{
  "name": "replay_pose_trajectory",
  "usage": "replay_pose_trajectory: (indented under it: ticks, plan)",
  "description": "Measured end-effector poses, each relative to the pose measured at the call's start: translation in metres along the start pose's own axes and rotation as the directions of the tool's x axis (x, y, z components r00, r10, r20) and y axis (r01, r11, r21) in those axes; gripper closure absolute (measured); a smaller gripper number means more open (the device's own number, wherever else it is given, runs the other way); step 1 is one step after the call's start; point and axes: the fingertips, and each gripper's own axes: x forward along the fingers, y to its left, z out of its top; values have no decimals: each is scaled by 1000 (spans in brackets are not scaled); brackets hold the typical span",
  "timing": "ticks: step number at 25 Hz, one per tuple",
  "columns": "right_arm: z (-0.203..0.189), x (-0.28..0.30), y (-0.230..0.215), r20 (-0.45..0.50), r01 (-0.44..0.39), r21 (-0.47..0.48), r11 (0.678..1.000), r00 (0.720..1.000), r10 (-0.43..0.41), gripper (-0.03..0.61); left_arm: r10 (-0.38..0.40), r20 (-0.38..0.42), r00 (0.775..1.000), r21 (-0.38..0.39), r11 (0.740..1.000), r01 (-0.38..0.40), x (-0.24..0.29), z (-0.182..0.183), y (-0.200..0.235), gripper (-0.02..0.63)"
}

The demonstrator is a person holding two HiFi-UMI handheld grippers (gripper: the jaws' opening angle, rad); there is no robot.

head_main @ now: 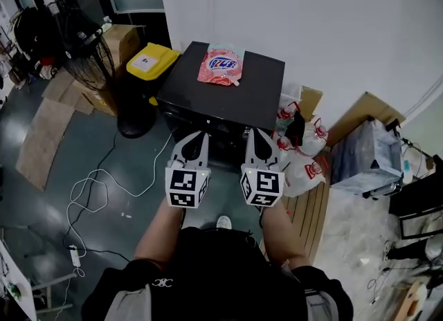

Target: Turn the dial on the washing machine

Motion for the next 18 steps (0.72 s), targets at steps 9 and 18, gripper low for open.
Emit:
replay_pose_trajectory:
  ticks: [9,18]
  plan:
    - [-39,32,-1,-69,8,-56,998,998,-12,578,-55,-50,997,-3,998,55,37,-18,18,618]
    - [-138,55,-12,-292,-74,-361,929,956,-37,388,-77,-115,990,-32,997,74,51,-52,27,618]
